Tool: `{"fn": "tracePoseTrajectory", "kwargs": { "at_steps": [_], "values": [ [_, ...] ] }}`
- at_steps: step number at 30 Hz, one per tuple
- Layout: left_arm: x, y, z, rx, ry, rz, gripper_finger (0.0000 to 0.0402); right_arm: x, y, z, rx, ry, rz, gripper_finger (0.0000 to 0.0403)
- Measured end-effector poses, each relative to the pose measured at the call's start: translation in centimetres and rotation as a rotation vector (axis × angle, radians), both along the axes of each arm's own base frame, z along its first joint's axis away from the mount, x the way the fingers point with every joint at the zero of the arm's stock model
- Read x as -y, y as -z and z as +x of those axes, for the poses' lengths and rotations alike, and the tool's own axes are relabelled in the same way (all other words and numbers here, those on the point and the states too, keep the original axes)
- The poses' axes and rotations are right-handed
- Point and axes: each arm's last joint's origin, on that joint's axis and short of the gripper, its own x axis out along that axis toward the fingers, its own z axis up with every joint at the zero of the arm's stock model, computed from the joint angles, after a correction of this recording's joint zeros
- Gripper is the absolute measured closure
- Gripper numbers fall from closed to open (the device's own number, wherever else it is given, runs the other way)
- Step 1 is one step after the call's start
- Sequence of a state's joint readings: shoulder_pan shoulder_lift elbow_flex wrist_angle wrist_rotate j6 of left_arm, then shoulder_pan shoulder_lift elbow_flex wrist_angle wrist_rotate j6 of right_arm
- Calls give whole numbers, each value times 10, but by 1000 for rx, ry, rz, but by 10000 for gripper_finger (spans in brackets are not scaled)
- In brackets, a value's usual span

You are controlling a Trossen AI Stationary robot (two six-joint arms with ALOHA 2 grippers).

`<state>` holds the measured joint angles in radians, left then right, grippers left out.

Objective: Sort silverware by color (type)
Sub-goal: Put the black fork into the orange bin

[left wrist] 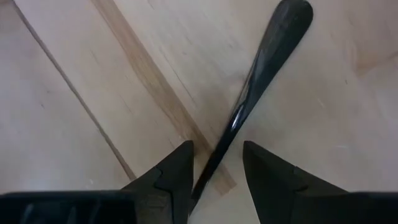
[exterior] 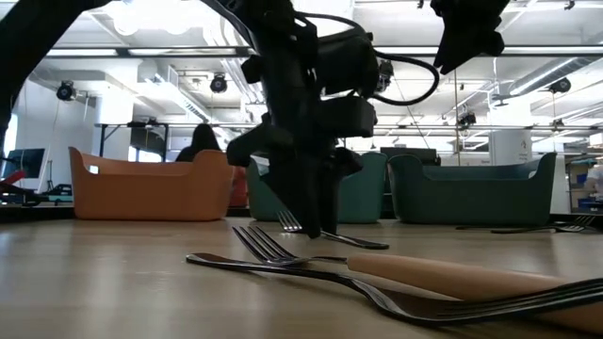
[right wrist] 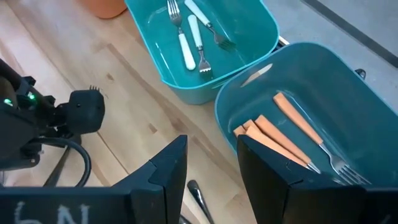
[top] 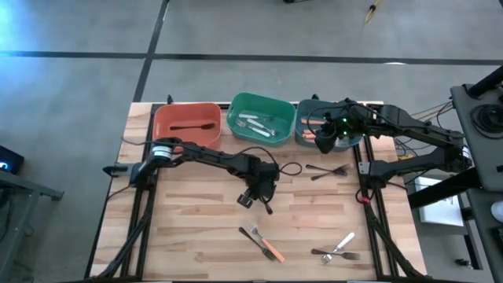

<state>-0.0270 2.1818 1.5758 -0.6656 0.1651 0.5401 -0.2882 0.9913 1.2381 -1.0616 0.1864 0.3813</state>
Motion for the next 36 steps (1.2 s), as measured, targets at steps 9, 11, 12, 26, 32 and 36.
{"fn": "tracePoseTrajectory", "kwargs": {
  "at_steps": [9,11,12,26,32,36],
  "values": [
    [-1,13,1,-53,-86,-25,285,0,0,0,-2,-5,-3,271],
    [-1,14,1,-62,-99,-29,299,0,0,0,-2,-5,-3,271],
    [-1,14,0,-69,-104,-29,311,0,0,0,-2,-5,-3,271],
    [0,6,-11,-186,-234,-154,399,0,0,0,-8,-8,-15,271],
    [2,-8,-20,-220,-230,-159,400,1,0,0,-19,-12,-40,271],
    [2,-21,-26,-229,-232,-157,400,1,0,0,-21,-15,-42,271]
  ]
}}
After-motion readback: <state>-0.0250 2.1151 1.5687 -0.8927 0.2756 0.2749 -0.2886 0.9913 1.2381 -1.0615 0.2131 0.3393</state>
